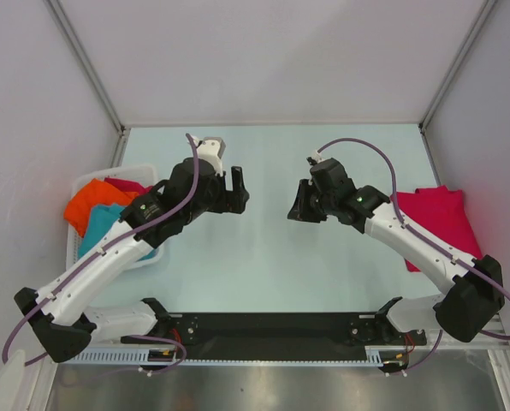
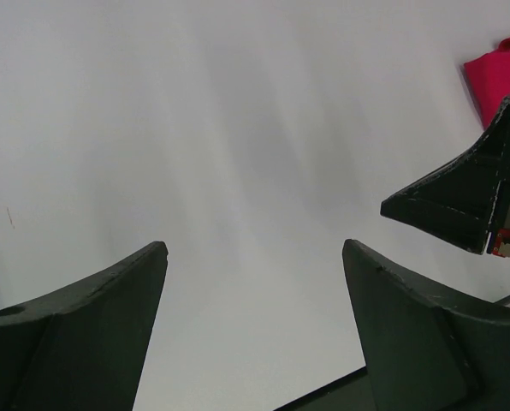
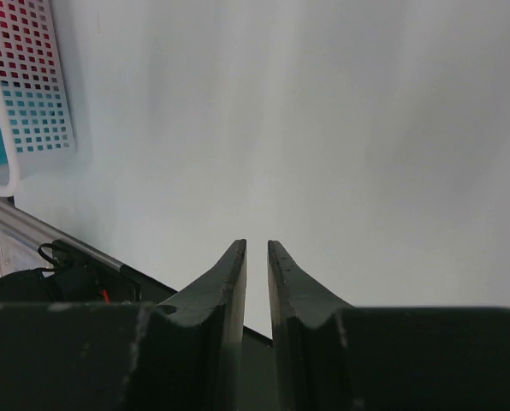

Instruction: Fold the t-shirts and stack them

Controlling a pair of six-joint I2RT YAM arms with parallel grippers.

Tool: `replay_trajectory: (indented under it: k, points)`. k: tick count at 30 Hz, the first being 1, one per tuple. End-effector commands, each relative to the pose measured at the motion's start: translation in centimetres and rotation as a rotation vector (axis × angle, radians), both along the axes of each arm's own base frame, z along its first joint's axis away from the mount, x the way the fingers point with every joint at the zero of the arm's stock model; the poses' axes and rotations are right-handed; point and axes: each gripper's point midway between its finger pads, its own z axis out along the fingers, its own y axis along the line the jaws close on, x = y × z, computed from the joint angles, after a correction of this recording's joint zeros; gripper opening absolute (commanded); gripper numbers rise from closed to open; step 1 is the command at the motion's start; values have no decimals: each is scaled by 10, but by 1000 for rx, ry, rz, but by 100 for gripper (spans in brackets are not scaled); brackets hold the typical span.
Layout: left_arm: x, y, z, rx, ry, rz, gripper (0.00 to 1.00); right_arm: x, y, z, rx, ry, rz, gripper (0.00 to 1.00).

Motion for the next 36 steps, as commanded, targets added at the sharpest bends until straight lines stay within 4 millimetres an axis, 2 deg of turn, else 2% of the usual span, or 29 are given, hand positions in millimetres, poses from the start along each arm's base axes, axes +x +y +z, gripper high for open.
replay_trajectory:
  k: [1, 7, 10, 11, 12, 13, 14, 15, 17, 18, 19, 21, 23, 27, 32, 34, 36]
  points:
    - [-1, 7, 19, -34, -46, 26, 89, 4, 0, 17, 22, -55, -8, 22]
    - [-4, 9, 18, -33, -39, 24, 90, 1, -2, 19, 30, -58, -12, 21]
    - [-6, 20, 11, 23, -17, 54, 95, 0, -3, 19, 29, -57, -14, 22]
    - [-1, 31, 16, 58, -33, 109, 95, -1, -4, 19, 27, -55, -13, 22]
    - [-4, 42, 3, 141, 14, 131, 96, -1, -5, 19, 25, -58, -14, 22]
    - [-3, 53, 1, 194, 22, 167, 99, -1, -5, 20, 26, -60, -14, 22]
    - [1, 68, 7, 241, 10, 244, 100, -2, -6, 18, 24, -57, -16, 22]
    - [-6, 87, -4, 333, 61, 280, 99, -1, -5, 18, 25, -58, -14, 22]
    - [-3, 106, -17, 415, 131, 367, 100, -1, -4, 16, 26, -54, -13, 21]
    - [-10, 121, -27, 482, 186, 398, 99, -1, -2, 16, 30, -53, -7, 22]
    - [-6, 132, -38, 509, 239, 441, 99, 0, -1, 16, 35, -52, -8, 22]
    - [-9, 135, -61, 503, 323, 444, 99, 0, 0, 15, 31, -49, -2, 21]
    - [-10, 145, -75, 516, 365, 481, 100, -1, -1, 15, 27, -49, -1, 22]
    - [-7, 157, -86, 518, 390, 524, 99, 0, -8, 16, 1, -65, -12, 21]
    - [-15, 200, -106, 530, 482, 652, 99, 1, -16, 14, -22, -72, -18, 22]
    - [-20, 219, -106, 547, 497, 708, 99, 2, -19, 14, -24, -76, -22, 22]
    - [-22, 229, -109, 549, 507, 732, 100, 3, -20, 13, -23, -76, -19, 22]
